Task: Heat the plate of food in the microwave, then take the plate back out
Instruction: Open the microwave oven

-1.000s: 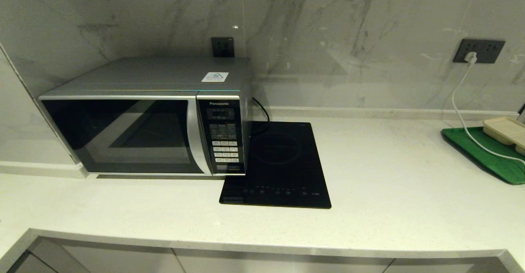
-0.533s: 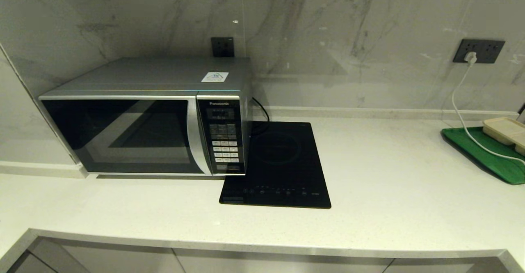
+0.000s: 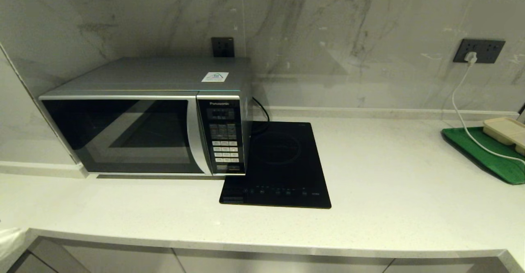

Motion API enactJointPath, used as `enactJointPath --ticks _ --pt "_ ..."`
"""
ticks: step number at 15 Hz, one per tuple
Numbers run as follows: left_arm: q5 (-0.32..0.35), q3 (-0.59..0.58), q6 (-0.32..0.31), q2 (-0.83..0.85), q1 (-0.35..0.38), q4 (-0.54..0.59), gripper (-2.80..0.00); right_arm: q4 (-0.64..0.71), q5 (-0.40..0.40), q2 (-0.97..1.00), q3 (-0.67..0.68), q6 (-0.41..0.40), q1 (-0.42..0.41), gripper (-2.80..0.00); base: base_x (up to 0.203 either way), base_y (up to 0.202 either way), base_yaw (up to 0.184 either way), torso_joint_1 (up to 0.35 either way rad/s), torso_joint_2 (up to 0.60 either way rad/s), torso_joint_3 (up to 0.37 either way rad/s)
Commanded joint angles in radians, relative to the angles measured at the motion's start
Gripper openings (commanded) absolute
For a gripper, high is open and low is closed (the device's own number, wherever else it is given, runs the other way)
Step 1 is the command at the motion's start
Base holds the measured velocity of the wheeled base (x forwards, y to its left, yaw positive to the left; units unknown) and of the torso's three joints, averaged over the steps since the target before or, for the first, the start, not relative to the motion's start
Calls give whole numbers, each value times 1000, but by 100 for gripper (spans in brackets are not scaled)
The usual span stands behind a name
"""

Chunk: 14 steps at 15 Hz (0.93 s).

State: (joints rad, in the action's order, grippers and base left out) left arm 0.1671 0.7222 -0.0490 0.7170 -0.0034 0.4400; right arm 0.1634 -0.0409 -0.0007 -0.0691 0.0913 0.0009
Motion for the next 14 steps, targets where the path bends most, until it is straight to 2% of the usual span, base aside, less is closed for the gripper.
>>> enactJointPath --ticks 1,3,4,7,9,10,11,12,14 --pt "58 103 30 330 8 79 -280 1 1 1 0 1 0 -280 0 0 0 0 0 0" --pt "172 159 68 461 27 119 -280 1 1 1 0 1 0 -280 0 0 0 0 0 0" --pt "250 183 82 512 49 130 -280 1 0 1 0 1 1 -280 0 0 0 0 0 0" --pt "559 251 101 614 163 144 -280 1 -1 1 0 1 1 -280 0 0 0 0 0 0" --pt "656 291 91 676 194 141 -280 1 0 1 0 1 1 -280 0 0 0 0 0 0" --pt "675 302 67 697 197 135 -280 1 -1 1 0 1 1 -280 0 0 0 0 0 0" --pt "681 303 13 719 196 132 0 1 0 1 0 1 1 -280 0 0 0 0 0 0" --pt "682 304 -15 742 192 131 0 1 0 1 0 1 1 -280 0 0 0 0 0 0" --pt "713 305 -29 788 182 108 0 1 -1 1 0 1 1 -280 0 0 0 0 0 0"
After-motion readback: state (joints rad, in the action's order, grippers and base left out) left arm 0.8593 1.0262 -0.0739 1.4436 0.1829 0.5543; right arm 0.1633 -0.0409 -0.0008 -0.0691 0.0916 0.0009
